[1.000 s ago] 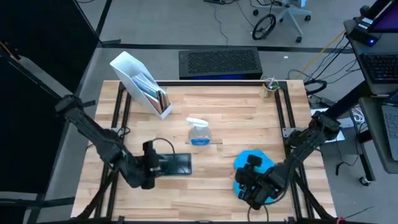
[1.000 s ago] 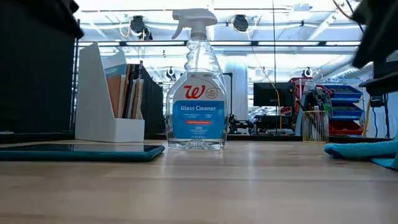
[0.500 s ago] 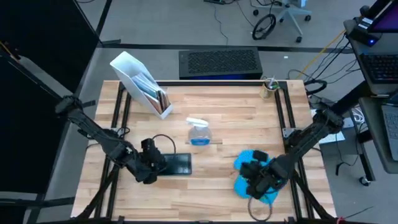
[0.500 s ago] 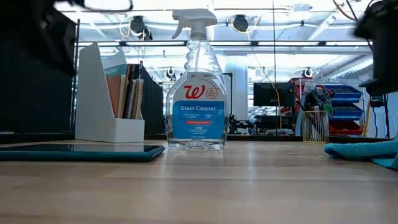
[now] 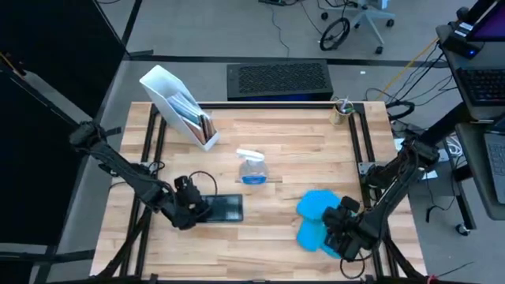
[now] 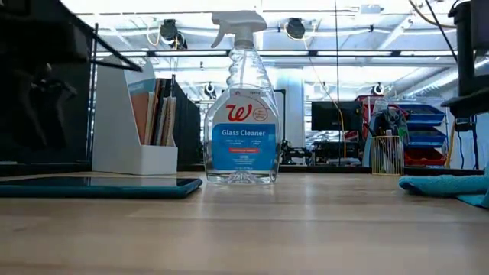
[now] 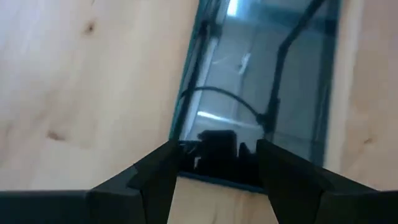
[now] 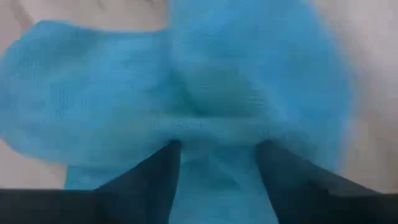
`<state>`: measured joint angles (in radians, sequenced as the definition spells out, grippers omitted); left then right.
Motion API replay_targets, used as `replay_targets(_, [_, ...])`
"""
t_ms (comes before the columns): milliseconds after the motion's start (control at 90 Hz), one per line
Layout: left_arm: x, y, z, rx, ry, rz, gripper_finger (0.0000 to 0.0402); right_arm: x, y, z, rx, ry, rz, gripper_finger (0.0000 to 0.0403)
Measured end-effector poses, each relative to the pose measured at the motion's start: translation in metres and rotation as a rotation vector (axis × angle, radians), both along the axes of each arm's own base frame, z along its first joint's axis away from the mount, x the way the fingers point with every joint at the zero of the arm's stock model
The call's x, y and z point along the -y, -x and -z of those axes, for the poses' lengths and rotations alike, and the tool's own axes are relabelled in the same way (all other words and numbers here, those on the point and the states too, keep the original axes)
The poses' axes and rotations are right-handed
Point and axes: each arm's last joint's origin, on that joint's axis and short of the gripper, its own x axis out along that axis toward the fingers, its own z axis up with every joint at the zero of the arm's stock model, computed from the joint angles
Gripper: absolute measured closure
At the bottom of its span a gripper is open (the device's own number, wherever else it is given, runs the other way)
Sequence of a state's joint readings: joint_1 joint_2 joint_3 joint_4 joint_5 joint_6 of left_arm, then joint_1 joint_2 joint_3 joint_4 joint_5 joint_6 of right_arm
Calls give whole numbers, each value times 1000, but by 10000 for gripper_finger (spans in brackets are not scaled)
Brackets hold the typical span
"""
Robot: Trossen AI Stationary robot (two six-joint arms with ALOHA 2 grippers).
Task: Apply microfiber cloth
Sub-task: Wipe the screen of the blue tablet with the blue microfiber cloth
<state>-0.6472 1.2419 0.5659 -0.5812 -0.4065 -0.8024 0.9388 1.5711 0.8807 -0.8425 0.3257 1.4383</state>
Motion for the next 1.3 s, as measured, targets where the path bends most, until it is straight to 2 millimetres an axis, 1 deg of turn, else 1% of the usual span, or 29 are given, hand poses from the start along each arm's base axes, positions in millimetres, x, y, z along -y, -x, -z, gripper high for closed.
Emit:
replay_targets(122, [-7,5,10,-6,-44,-23,199,5,-5,27,82,-128,-14,206])
replay_targets(200, [-8,4,15,16,-26,-31,199,6,-10,34,173,-192,-25,226])
replay_targets(300, [-8,5,21,34,23,-24,199,4,-16,36,246,-225,-90,260])
replay_targets(456, [-6,3,31,64,80,-37,199,4,-34,30,360,-223,-204,322])
replay_targets(567, [-3,-2,35,105,101,-41,199,6,-52,28,452,-214,-275,363])
replay_targets(667, [0,-8,37,140,123,-39,199,9,-72,25,558,-193,-346,393])
replay_targets(778, [4,-14,39,176,154,-36,199,12,-97,21,653,-141,-411,398])
replay_targets(867, [7,-17,40,200,180,-29,199,15,-123,13,722,-113,-457,396])
replay_targets(1033, [12,-23,36,203,170,49,199,16,-183,-6,802,4,-574,401])
replay_targets(1133, [12,-23,35,203,165,65,199,18,-222,-17,848,88,-602,401])
replay_targets(1211, [12,-23,35,201,162,67,199,23,-249,-18,847,151,-614,402])
replay_targets(1300, [12,-23,35,198,156,69,199,30,-278,-13,845,189,-593,402])
